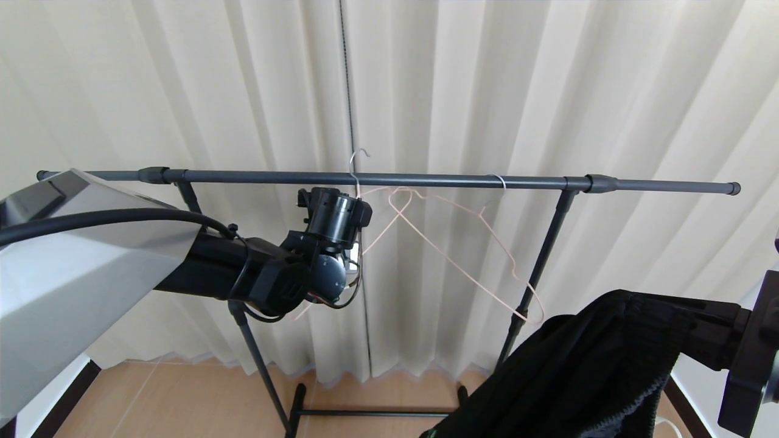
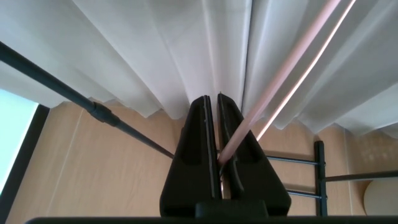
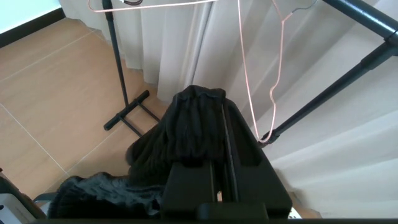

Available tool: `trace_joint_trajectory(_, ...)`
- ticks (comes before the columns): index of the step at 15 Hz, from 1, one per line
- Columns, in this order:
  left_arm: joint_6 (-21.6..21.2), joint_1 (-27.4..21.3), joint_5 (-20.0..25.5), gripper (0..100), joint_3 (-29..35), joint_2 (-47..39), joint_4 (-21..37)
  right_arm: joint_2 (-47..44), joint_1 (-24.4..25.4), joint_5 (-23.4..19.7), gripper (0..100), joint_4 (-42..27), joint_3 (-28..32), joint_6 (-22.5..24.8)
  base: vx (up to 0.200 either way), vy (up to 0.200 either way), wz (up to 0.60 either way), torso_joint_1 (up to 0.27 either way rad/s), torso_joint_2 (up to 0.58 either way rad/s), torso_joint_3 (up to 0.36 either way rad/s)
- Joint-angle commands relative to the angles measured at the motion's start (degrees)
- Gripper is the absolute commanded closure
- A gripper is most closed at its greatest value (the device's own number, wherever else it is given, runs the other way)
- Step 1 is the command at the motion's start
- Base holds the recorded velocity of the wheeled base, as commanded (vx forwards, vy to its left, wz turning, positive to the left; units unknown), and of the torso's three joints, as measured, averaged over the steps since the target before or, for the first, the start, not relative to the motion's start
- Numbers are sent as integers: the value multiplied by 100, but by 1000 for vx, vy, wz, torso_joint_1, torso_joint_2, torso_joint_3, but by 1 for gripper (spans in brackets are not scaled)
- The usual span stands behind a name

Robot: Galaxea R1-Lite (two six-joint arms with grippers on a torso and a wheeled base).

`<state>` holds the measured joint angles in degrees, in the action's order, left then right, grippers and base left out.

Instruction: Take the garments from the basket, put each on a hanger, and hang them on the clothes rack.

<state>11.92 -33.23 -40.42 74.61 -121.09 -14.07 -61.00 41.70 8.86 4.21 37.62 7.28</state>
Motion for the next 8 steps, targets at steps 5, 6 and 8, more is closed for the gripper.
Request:
trace_joint_trajectory(5,-6,71,-1,100,-306,305,-79,-17,4,1,100,1,0,2,0,0,0,0,0,0)
trace_joint_trajectory(6,-6,106,-1,100,-298,314,-79,-17,4,1,100,1,0,2,0,0,0,0,0,0)
trace_joint_trajectory(8,-6,115,-1,100,-306,349,-79,-17,4,1,100,1,0,2,0,0,0,0,0,0)
